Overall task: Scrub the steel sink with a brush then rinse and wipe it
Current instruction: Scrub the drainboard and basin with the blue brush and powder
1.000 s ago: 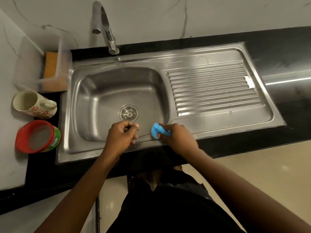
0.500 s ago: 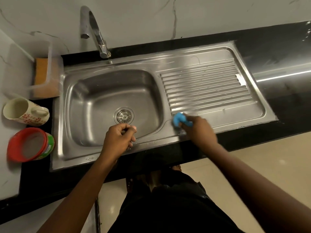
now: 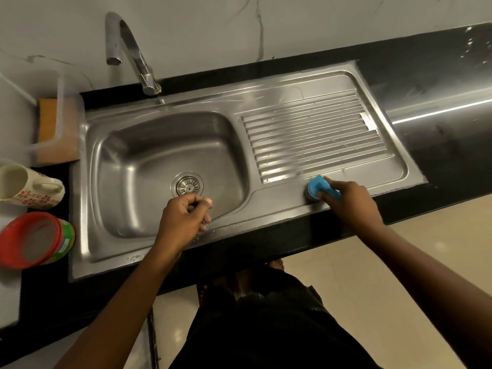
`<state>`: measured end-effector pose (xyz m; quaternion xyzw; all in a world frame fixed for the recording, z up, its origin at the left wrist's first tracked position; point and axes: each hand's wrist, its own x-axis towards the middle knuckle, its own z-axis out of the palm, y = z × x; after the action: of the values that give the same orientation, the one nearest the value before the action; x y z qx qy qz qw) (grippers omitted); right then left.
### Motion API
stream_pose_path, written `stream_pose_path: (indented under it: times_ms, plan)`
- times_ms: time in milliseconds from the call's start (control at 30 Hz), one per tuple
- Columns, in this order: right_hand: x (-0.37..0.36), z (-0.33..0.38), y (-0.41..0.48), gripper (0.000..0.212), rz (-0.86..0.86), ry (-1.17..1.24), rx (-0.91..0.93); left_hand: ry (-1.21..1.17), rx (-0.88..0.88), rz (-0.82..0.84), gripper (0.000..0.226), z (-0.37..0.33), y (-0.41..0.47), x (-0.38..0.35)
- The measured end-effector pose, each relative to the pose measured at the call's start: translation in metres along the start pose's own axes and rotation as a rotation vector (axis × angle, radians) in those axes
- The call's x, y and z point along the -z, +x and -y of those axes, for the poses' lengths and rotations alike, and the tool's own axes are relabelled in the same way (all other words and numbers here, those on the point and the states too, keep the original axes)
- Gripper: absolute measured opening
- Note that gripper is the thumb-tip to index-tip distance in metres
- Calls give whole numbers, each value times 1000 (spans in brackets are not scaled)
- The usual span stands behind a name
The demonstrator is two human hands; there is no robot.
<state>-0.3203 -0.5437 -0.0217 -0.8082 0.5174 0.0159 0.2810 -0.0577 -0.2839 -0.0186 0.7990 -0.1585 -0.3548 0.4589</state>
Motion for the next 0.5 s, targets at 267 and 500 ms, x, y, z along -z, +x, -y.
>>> stream_pose_path:
  times_ms: [267, 500]
  plan:
    - [-74, 82, -36, 52, 182, 157, 124, 40, -29, 65, 20, -13, 2, -19]
    - [-37, 44, -35, 50, 220, -25, 71, 46, -39, 80, 20, -23, 7, -28]
